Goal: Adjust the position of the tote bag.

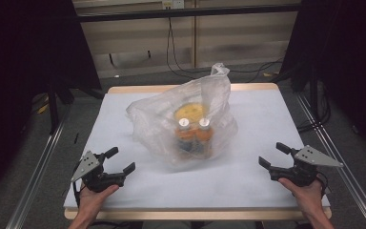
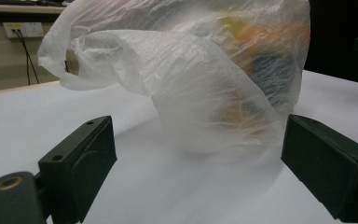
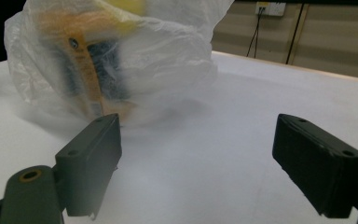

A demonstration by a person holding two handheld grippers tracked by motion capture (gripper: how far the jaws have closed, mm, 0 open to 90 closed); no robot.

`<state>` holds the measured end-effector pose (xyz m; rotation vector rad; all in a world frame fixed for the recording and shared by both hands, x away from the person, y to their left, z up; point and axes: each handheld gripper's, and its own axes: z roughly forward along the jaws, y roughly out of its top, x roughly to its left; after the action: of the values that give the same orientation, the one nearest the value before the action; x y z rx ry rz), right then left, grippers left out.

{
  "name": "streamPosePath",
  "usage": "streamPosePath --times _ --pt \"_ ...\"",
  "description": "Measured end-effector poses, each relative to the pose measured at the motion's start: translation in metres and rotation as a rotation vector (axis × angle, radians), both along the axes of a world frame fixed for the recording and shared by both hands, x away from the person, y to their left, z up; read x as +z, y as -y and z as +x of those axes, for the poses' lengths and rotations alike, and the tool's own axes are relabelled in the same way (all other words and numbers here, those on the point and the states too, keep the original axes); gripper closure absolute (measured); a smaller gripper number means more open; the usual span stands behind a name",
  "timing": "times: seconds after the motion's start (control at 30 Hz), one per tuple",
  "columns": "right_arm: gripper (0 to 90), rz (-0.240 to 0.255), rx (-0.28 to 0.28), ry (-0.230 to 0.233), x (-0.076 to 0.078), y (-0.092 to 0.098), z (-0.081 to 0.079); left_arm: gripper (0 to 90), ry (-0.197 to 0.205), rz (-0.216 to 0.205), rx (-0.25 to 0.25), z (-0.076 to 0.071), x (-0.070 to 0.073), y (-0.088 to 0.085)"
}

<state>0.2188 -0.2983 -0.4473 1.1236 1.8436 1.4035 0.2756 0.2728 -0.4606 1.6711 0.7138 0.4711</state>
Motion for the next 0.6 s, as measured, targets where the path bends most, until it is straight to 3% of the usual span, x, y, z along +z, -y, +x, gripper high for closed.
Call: streamPosePath --times 0.13,0.3,0.6 --pt "17.8 -0.013 0.030 -0.053 -0.003 -0.003 0.006 9.2 -0.021 0.046 -0.014 0.001 0.000 0.002" --pt "21.6 0.003 0.052 -0.096 -0.004 -0.006 0.010 12.4 -0.068 0.038 -0.024 0.005 -0.003 0.006" --pt "30.9 -0.001 0.112 -0.122 0.001 -0.011 0.017 25.0 -0.101 0.069 -0.067 0.010 -0.003 0.018"
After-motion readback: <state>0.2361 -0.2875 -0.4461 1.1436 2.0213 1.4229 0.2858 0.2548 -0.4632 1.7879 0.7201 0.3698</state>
